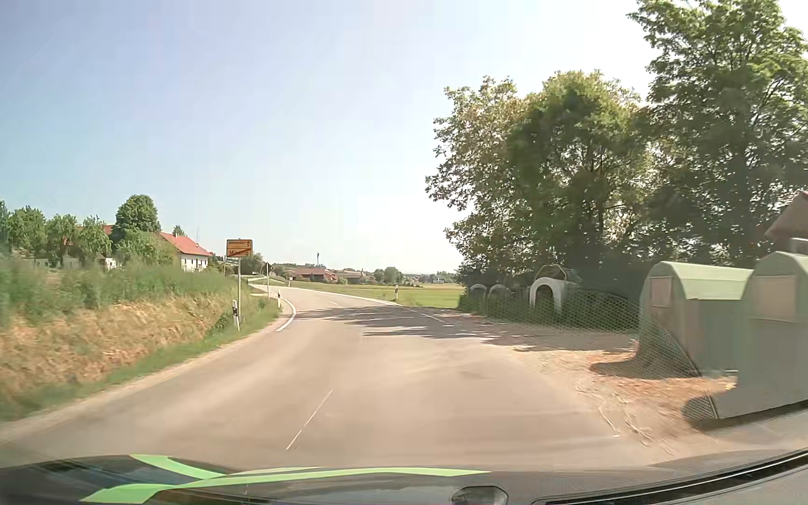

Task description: Follow the waypoints while adhering to traffic rules and regulations

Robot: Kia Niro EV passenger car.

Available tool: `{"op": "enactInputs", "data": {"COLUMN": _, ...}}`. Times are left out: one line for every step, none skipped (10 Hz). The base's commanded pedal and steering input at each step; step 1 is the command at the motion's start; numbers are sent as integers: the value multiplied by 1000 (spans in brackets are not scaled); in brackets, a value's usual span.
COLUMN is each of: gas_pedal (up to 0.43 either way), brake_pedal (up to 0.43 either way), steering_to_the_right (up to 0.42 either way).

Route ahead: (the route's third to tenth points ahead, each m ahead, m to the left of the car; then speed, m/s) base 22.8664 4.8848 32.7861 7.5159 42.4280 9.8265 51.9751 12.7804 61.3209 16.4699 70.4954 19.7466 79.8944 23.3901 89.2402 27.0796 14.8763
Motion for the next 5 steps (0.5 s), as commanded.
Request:
{"op": "enactInputs", "data": {"gas_pedal": 110, "brake_pedal": 0, "steering_to_the_right": -31}}
{"op": "enactInputs", "data": {"gas_pedal": 118, "brake_pedal": 0, "steering_to_the_right": -36}}
{"op": "enactInputs", "data": {"gas_pedal": 130, "brake_pedal": 0, "steering_to_the_right": -40}}
{"op": "enactInputs", "data": {"gas_pedal": 138, "brake_pedal": 0, "steering_to_the_right": -43}}
{"op": "enactInputs", "data": {"gas_pedal": 138, "brake_pedal": 0, "steering_to_the_right": -44}}
